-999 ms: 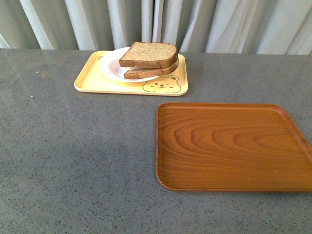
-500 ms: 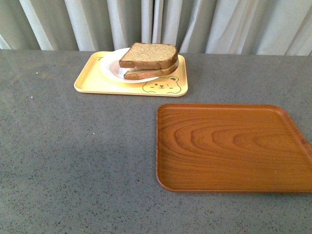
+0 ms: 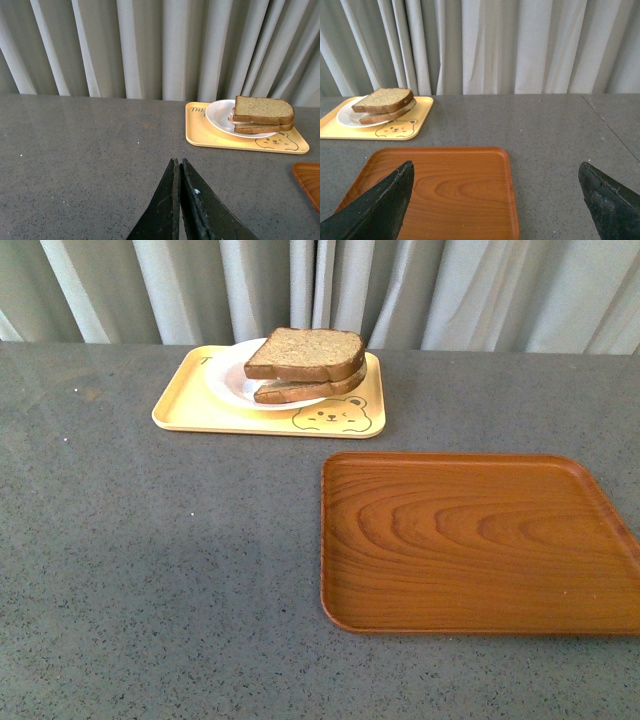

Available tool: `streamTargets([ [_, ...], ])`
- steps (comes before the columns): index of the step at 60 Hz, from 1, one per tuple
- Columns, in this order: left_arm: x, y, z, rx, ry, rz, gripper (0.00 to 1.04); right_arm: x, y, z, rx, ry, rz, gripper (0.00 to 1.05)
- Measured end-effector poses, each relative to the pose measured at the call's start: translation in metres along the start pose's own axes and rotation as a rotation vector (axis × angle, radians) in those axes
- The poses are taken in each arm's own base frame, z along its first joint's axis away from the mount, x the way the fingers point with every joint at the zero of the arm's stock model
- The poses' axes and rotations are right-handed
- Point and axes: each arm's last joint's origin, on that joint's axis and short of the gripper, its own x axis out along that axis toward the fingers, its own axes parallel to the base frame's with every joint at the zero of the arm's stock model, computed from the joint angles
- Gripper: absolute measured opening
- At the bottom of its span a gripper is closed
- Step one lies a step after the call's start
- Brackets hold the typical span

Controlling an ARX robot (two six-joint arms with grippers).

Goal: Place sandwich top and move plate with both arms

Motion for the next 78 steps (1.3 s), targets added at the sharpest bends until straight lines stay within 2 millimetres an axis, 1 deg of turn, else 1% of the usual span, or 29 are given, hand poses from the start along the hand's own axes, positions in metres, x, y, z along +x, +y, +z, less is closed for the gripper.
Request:
streamTargets([
  [4,-0.001,0.000,0.000,0.000,0.000,0.000,0.02,0.000,0.000,0.000,0.000,0.000,0.000,0.96],
  [7,-0.008,0.000,-0.004,0.000,0.035,0.000,0.02,0.000,0.000,0.000,0.000,0.000,0.000,0.96],
  [11,-0.011,0.000,-0.003,0.000,0.014,0.000,0.02,0.000,0.000,0.000,0.000,0.000,0.000,0.96],
  [23,-0.012,0.000,-0.004,0.001,0.018,0.000,0.02,0.000,0.000,0.000,0.000,0.000,0.000,0.96],
  [28,-0.012,0.000,-0.004,0.000,0.017,0.000,0.14,0.000,0.000,0.000,0.000,0.000,0.000,0.96],
  [35,-0.012,0.000,-0.004,0.000,0.017,0.001,0.35,0.000,0.000,0.000,0.000,0.000,0.000,0.96],
  [43,-0.012,0.000,-0.004,0.000,0.017,0.001,0.56,0.000,0.000,0.000,0.000,0.000,0.000,0.96],
  [48,-0.012,0.000,-0.004,0.000,0.017,0.001,0.72,0.000,0.000,0.000,0.000,0.000,0.000,0.96],
  [51,-0.012,0.000,-0.004,0.000,0.017,0.001,0.79,0.000,0.000,0.000,0.000,0.000,0.000,0.96],
  [53,-0.012,0.000,-0.004,0.000,0.017,0.001,0.86,0.000,0.000,0.000,0.000,0.000,0.000,0.96],
  [57,-0.012,0.000,-0.004,0.001,0.017,0.001,0.97,0.000,0.000,0.000,0.000,0.000,0.000,0.96],
  [59,-0.012,0.000,-0.004,0.003,0.017,0.001,0.97,0.000,0.000,0.000,0.000,0.000,0.000,0.96],
  [62,-0.012,0.000,-0.004,0.003,0.017,0.001,0.95,0.000,0.000,0.000,0.000,0.000,0.000,0.96],
  [78,-0.012,0.000,-0.004,0.003,0.017,0.001,0.96,0.000,0.000,0.000,0.000,0.000,0.000,0.96],
])
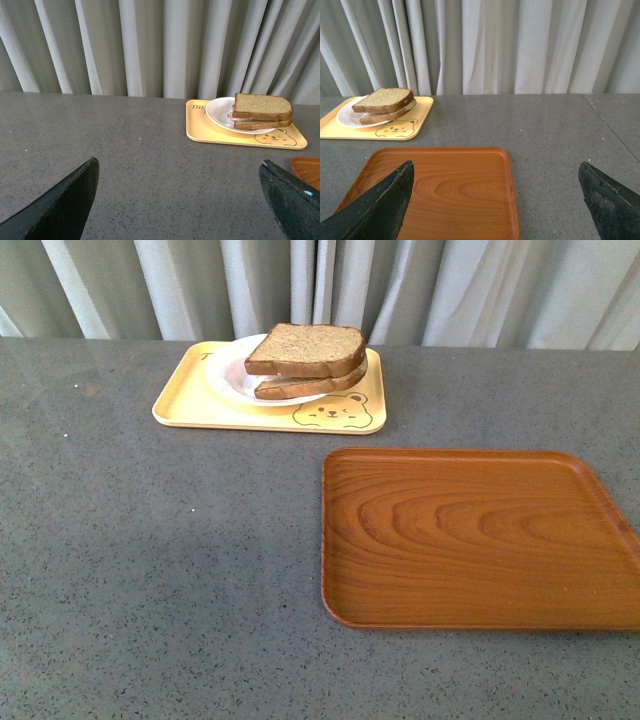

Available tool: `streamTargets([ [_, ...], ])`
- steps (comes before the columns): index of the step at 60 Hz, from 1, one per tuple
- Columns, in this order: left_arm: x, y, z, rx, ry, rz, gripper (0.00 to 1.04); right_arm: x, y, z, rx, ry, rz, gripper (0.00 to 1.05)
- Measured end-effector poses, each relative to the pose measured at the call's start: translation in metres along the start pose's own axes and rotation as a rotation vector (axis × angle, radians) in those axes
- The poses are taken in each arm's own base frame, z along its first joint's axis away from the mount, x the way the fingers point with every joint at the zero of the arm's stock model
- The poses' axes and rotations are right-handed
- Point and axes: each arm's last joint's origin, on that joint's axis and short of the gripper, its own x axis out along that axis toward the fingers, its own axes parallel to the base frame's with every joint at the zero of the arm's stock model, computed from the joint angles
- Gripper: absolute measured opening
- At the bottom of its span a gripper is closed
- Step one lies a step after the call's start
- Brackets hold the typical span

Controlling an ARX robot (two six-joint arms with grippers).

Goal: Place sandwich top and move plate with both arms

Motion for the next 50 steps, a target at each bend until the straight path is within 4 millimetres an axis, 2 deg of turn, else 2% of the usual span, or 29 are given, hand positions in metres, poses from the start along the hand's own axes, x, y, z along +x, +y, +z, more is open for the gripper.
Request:
streamTargets([
  [50,0.0000,0.0000,0.0000,0.000,0.000,0.000,0.96,0.0000,0.0000,0.0000,0.000,0.000,0.000,0.96],
])
